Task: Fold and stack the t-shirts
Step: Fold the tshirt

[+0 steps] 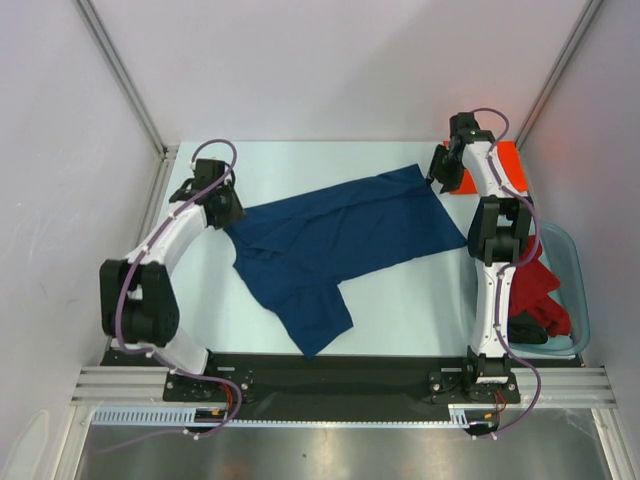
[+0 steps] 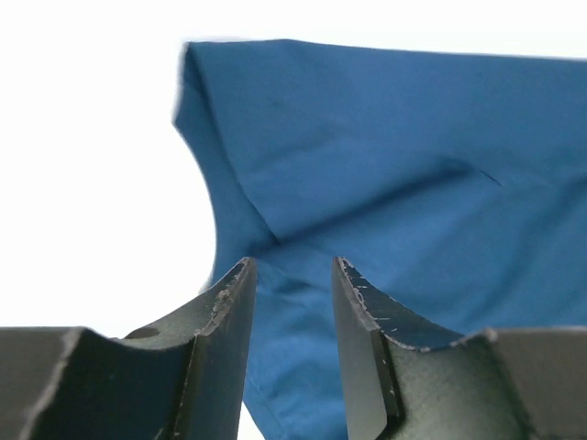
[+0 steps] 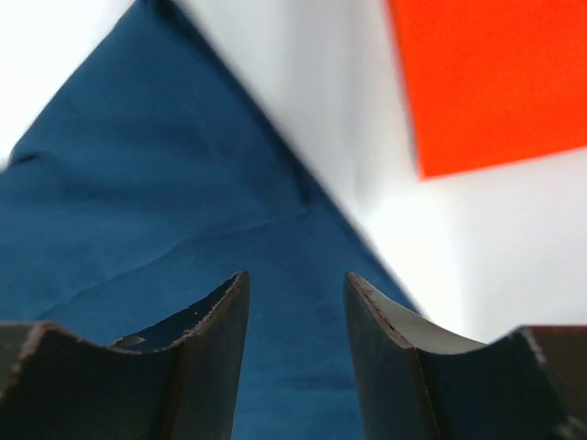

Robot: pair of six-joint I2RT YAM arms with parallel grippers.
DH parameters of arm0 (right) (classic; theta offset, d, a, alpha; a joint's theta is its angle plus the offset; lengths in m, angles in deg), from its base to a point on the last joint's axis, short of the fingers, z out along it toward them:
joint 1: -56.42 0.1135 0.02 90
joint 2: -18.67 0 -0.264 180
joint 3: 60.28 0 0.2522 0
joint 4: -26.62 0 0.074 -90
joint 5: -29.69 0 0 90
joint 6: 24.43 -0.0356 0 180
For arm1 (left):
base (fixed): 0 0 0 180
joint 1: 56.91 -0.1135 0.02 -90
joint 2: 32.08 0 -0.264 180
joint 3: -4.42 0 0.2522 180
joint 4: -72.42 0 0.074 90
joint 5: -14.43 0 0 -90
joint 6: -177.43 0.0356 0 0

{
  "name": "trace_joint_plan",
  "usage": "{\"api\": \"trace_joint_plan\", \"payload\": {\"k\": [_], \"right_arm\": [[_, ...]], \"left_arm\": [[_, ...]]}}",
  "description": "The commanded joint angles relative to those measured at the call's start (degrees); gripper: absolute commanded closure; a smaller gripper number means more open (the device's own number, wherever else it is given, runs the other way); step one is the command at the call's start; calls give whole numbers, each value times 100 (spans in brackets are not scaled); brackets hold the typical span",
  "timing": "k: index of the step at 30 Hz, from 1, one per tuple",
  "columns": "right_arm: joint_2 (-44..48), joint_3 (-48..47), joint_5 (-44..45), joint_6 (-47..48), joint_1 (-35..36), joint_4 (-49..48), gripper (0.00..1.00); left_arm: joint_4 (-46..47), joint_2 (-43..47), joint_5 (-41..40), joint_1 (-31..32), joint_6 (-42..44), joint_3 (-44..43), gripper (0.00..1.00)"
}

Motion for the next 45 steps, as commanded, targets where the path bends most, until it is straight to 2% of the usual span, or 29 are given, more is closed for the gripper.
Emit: {"api": "trace_joint_plan", "payload": {"k": [1,4,8,11,13,20,29,33,38,45], "right_arm": [[676,197,-294,-251,358,39,48],[712,408,-576,-261,621,135,48],[913,926,-183,-33,1078,276,46],[1344,1646,99,240,1482,-22,44],[1581,2111,240,469,1668,-172,40],[1942,3395,390,531,2283,-409,39],[1820,3889,381,663,2978,-532,39],[1802,4003,329,592,3259,-453,39],[1916,4144,250,566,3856,-401,39],[2206,4302,118,382,3788,-444,38]], "left_arm": [[-109,-540,138,-225,-380,-340,56],[-355,-1067,165,-401,-847,-507,53],[-303,-1491,262,-463,-1032,-666,50],[-163,-1736,200,-472,-1173,-780,50],[-346,-1930,34,-472,-1305,-1051,50],[-1366,-2888,-291,-604,-1613,-2036,49],[-1779,-3530,-608,-831,-1622,-2493,48],[-2192,-3934,-1011,-929,-1209,-3168,48],[-2228,-4471,-934,-1131,-508,-3759,49],[-2140,-4489,-1399,-1263,470,-4427,49]]}}
